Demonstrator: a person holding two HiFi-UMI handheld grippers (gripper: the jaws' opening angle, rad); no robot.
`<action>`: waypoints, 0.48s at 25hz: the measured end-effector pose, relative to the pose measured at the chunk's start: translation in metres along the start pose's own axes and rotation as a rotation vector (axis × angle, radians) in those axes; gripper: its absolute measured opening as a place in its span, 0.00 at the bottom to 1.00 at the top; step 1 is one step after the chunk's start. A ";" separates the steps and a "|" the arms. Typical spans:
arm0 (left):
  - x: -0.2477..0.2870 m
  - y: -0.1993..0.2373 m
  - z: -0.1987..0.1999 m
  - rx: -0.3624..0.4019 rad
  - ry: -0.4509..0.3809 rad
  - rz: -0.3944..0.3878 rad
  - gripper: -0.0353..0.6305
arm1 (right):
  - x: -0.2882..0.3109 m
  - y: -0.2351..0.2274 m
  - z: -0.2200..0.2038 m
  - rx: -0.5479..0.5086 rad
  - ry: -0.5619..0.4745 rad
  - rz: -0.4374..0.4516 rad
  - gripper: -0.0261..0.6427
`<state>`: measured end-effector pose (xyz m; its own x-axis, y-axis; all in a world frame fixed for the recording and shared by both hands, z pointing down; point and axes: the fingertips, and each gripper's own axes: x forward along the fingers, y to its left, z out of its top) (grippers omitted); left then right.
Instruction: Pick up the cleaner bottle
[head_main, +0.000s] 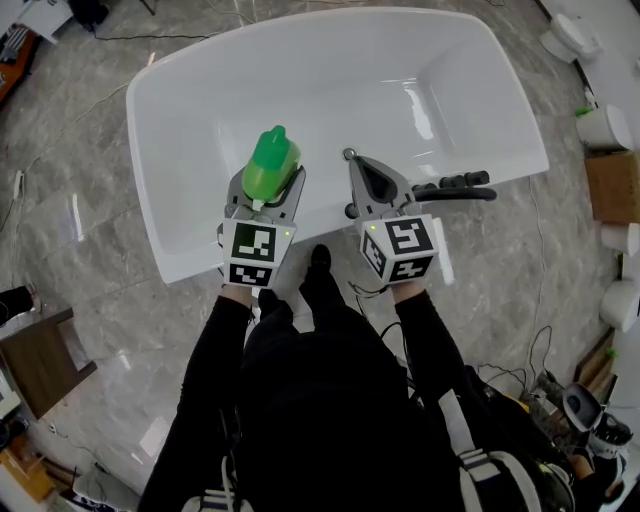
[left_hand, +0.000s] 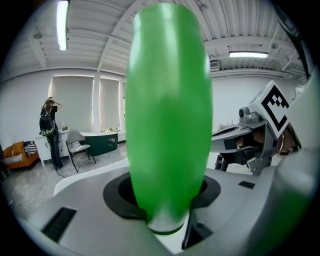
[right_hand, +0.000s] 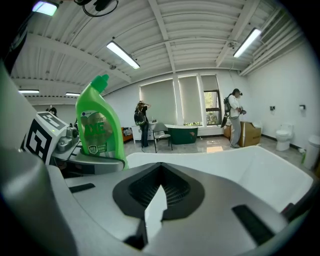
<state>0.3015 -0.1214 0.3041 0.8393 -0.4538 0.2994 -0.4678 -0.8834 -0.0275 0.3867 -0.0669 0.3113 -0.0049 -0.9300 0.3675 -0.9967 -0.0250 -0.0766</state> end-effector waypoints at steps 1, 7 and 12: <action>0.001 -0.001 0.000 0.000 0.001 0.000 0.35 | 0.000 0.000 0.001 -0.004 -0.002 0.003 0.04; 0.003 -0.006 0.003 0.000 -0.001 0.006 0.35 | -0.001 -0.003 0.005 -0.009 -0.014 0.013 0.04; 0.003 -0.003 0.003 0.003 -0.001 0.009 0.35 | 0.001 0.001 0.005 -0.012 -0.016 0.021 0.04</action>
<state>0.3056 -0.1206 0.3023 0.8352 -0.4623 0.2978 -0.4749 -0.8794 -0.0331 0.3863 -0.0700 0.3076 -0.0249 -0.9360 0.3510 -0.9973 -0.0009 -0.0732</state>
